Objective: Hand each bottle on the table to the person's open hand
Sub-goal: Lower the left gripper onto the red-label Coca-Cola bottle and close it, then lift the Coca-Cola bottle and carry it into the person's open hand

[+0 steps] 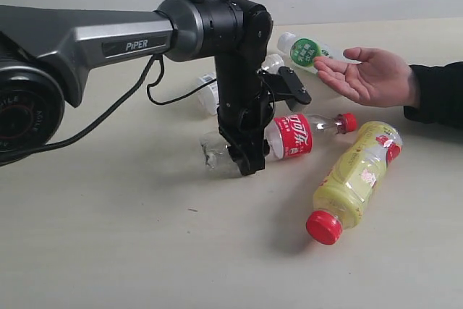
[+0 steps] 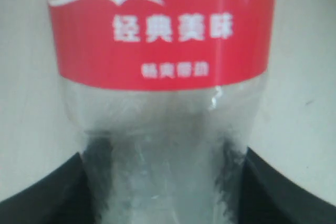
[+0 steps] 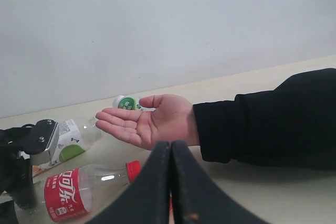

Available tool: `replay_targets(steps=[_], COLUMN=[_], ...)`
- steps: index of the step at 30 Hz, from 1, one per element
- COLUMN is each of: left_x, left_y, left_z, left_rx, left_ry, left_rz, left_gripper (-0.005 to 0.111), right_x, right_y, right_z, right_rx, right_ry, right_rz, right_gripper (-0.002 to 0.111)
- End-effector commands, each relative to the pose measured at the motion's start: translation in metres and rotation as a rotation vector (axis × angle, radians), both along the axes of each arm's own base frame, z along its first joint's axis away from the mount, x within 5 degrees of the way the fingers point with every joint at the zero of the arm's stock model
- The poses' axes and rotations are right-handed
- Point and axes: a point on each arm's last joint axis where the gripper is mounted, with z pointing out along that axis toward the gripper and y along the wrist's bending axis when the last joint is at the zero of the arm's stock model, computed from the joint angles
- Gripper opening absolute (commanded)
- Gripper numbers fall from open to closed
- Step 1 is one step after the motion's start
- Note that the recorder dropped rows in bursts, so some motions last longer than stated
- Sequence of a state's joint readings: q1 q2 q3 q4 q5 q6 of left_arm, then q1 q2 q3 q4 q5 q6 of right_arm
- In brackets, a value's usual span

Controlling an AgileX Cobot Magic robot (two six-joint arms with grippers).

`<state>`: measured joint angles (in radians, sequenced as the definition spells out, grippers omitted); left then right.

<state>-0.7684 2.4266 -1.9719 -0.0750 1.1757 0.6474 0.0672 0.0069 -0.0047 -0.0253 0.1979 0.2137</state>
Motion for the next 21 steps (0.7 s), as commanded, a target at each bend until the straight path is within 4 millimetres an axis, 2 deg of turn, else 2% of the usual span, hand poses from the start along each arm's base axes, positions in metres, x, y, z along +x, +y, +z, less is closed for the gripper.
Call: replay_targets(steps=[1,4,6,21], left_x=[0.0,0.001,0.001,-0.002], left_y=[-0.001,0.0,-0.001,0.007], left_z=[0.005,0.005,0.005,0.056], left_rx=[-0.006,0.004,0.003,-0.018], left_ry=[-0.014,-0.021,-0.022,-0.077], left_rz=[-0.004,0.039,0.039,0.111], left_gripper=[0.035,0.006,0.0,0.0], right_x=[0.0,0.0,0.0,0.0], right_y=[0.0,0.0,0.0,0.0], right_z=[-0.001,-0.001,-0.001,-0.001], right_rx=[-0.003,-0.003,-0.003,-0.003], right_ry=[-0.006,-0.006,-0.006,-0.006], right_rz=[-0.006,-0.006,-0.006,-0.006], right_gripper=[0.0,0.0,0.0,0.0])
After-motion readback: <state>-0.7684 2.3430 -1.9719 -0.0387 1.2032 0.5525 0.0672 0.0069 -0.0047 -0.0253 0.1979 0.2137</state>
